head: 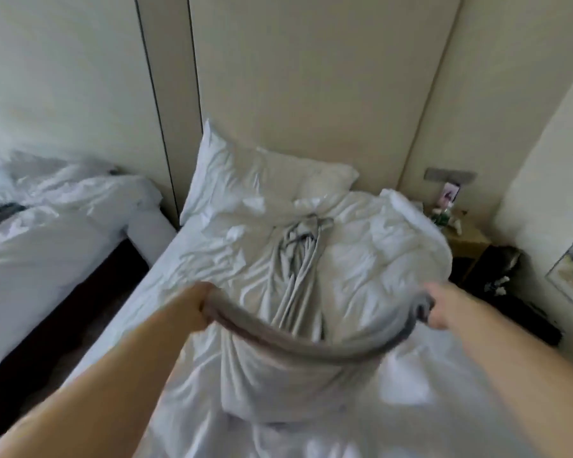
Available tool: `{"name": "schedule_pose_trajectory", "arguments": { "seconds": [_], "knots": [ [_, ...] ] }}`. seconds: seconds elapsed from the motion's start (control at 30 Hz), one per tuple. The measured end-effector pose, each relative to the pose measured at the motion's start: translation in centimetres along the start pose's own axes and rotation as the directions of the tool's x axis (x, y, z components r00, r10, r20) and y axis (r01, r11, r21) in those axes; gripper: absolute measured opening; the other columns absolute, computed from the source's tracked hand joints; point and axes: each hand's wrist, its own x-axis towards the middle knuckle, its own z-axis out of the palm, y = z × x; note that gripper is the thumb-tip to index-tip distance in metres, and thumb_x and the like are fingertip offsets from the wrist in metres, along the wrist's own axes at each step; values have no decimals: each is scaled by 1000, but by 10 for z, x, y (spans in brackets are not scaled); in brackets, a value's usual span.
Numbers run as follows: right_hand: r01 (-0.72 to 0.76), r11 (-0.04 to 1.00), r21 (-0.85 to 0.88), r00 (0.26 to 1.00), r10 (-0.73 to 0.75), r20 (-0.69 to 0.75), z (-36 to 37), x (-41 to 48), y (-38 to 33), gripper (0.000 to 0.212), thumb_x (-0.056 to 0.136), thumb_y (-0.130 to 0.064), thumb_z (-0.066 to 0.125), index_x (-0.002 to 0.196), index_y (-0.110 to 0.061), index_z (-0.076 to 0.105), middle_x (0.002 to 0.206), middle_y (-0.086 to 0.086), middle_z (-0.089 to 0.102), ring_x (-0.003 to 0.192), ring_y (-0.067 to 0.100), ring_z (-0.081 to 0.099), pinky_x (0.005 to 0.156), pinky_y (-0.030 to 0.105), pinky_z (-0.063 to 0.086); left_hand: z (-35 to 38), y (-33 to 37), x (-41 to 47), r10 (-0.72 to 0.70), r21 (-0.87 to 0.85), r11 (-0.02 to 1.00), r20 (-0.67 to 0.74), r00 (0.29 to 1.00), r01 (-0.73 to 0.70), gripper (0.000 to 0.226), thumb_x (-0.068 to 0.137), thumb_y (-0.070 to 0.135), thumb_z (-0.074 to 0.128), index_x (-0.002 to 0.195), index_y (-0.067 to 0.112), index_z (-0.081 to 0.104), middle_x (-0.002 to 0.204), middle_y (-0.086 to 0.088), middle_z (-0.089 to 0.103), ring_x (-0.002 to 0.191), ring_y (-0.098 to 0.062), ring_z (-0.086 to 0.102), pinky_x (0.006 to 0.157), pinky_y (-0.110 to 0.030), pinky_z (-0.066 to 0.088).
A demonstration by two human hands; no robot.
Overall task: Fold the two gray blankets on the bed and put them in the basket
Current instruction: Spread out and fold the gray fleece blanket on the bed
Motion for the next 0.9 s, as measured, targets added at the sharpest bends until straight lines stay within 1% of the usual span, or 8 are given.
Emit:
{"name": "schedule_pose_trajectory", "arguments": {
  "seconds": [0.07,0.1,0.2,0.3,0.47,0.67,0.8,0.9],
  "knots": [
    [362,925,117,931,-366,13,-23,-26,-140,23,82,0,53,99,-9,65,78,-2,55,61,3,53,42,13,42,8,137,-35,374,-241,878,-196,907,-414,45,95,10,39,59,12,66,50,2,61,40,-9,57,32,-14,37],
    [650,720,244,749,-660,-50,-34,-43,-208,20,85,-7,54,98,-12,68,78,-5,58,63,-2,55,46,11,41,17,199,-71,571,-263,737,-252,782,-623,49,96,13,35,61,13,69,54,2,64,41,-10,59,30,-14,36],
    [773,380,508,572,-764,-300,-55,-125,-310,17,99,-24,44,97,-22,61,94,-2,65,81,10,67,58,16,40,41,271,-142,877,-290,343,-242,415,-893,32,91,11,42,77,20,70,72,3,70,54,-11,66,33,-15,39],
    [736,441,514,641,-697,-320,-65,-139,-307,13,99,-23,46,88,-24,54,70,-10,60,50,2,59,38,14,33,58,277,-166,808,-273,486,-224,546,-830,23,66,11,57,56,18,76,61,3,71,48,-11,66,29,-16,39],
    [644,599,476,764,-537,-357,-79,-128,-219,8,98,-21,49,99,-21,57,65,-7,66,49,4,61,33,15,36,51,213,-127,619,-225,645,-406,672,-730,41,95,13,46,63,15,71,50,-1,66,39,-13,62,28,-19,41],
    [340,798,497,928,-199,-315,-90,-105,-40,9,96,-18,55,92,-13,62,56,1,70,43,13,65,34,16,43,13,63,-46,291,-42,936,-468,835,-350,39,88,19,63,122,2,53,103,-18,63,71,-28,59,36,-26,51],
    [9,896,443,934,151,-323,-93,-111,128,21,95,-16,56,113,-5,60,80,15,73,50,25,66,41,25,51,-1,-79,-29,-26,36,998,-377,926,42,28,90,21,63,109,1,57,96,-20,63,66,-27,60,52,-31,53],
    [-229,885,404,848,386,-364,-91,-144,244,15,96,-14,54,90,-1,59,45,11,63,28,21,55,33,21,42,-9,-184,-38,-230,73,959,-374,899,275,19,91,21,62,92,2,58,79,-18,59,57,-26,57,53,-30,49]
  ]
}}
